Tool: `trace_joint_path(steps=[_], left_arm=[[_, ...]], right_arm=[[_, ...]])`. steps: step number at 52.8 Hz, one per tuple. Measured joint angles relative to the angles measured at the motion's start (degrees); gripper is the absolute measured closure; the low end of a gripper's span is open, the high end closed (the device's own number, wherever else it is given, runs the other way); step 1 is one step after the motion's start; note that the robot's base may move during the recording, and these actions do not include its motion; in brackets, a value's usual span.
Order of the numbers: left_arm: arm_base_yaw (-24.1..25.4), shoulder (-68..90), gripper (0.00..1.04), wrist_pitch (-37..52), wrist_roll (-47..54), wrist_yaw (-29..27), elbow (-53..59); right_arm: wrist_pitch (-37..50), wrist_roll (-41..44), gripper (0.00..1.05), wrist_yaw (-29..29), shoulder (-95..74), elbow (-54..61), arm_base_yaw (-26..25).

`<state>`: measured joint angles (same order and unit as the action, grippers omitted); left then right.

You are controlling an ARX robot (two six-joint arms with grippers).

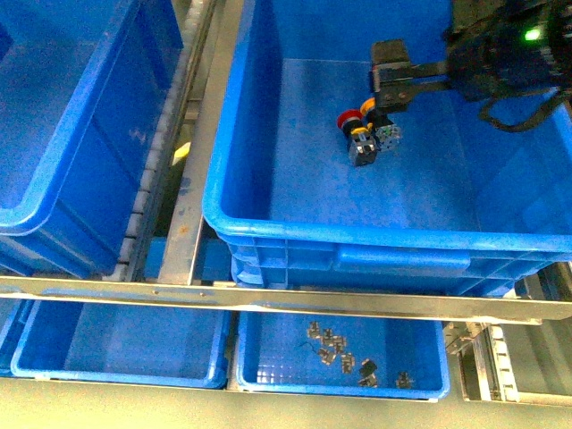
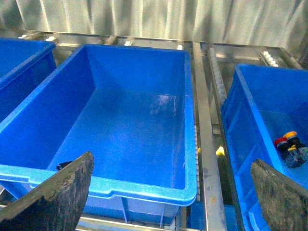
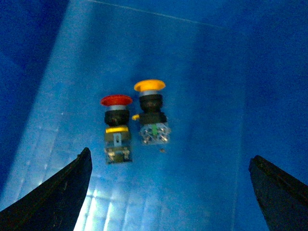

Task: Pick red and yellow buttons and place in box

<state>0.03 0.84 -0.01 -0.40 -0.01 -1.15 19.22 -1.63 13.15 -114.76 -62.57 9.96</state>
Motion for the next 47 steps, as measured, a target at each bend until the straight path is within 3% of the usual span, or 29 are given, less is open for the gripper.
trace_joint_path(steps=[14, 21, 29, 30, 34, 37, 41, 47], left_arm=[[0.0, 0.0, 0.08, 0.0, 0.0, 0.0, 0.0], [0.0, 0.0, 0.08, 0.0, -0.02, 0.0, 0.0], [0.0, 0.0, 0.08, 0.0, -0.02, 0.0, 0.0], [0.02, 0.0, 0.08, 0.0, 0.0, 0.0, 0.0], [0.0, 0.0, 0.08, 0.0, 0.0, 0.0, 0.0], [0.0, 0.0, 0.08, 0.0, -0.02, -0.02, 0.0], [0.0, 0.0, 0.08, 0.0, -0.02, -0.04, 0.0], [0.0, 0.0, 0.08, 0.0, 0.0, 0.0, 0.0]], right_arm=[[-4.35, -5.7, 0.07, -6.49, 23.28, 20.92, -2.38], [-14.45, -13.09, 0.07, -10.19, 40.57, 30.03, -4.28], [-26.25, -20.98, 0.07, -9.11, 56.78, 32.44, -5.42], [-25.03, -20.87, 0.07, -8.79, 57.66, 32.79, -5.51], [4.48, -9.88, 0.26, -9.16, 59.06, 44.26, -5.88], [14.88, -4.92, 0.37, -12.59, 60.04, 49.27, -7.74], [19.87, -2.08, 0.49, -12.98, 62.66, 51.45, -9.2], [19.91, 0.07, 0.7, -13.0, 67.14, 53.66, -9.81]])
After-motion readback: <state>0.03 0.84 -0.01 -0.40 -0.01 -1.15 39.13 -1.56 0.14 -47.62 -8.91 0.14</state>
